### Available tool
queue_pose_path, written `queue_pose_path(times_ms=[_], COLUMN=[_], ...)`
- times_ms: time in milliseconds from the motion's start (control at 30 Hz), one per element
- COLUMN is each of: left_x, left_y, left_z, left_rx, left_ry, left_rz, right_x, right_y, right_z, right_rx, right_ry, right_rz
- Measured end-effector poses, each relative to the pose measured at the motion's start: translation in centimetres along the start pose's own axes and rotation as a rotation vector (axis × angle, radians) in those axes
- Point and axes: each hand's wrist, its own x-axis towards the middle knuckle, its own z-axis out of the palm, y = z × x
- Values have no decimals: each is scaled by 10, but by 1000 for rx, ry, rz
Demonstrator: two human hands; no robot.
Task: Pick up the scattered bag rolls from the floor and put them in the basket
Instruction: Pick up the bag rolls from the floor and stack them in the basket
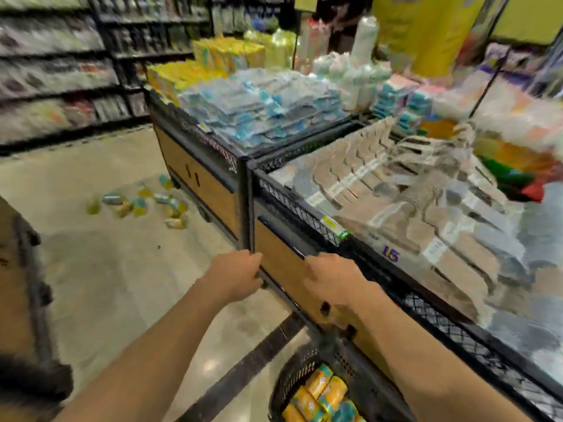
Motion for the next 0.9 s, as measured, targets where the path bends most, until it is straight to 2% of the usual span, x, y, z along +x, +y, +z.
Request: queue_pose_path(times_ms=[200,467,700,900], left_x=[-50,-105,-106,-57], left_y=[-127,-284,-387,-460], left_z=[-30,-26,-43,-55], left_rx=[-25,-80,-130,-119], left_ry=[88,33,43,43], left_rz=[-218,-445,-573,-639], right_x=[72,164,251,357], right_y=[-119,-266,-336,-365], right_z=[-70,-90,-116,-133], right_rx=[19,-53,-60,-101], right_ry=[67,16,50,80], right_rz=[-194,-381,-436,-500])
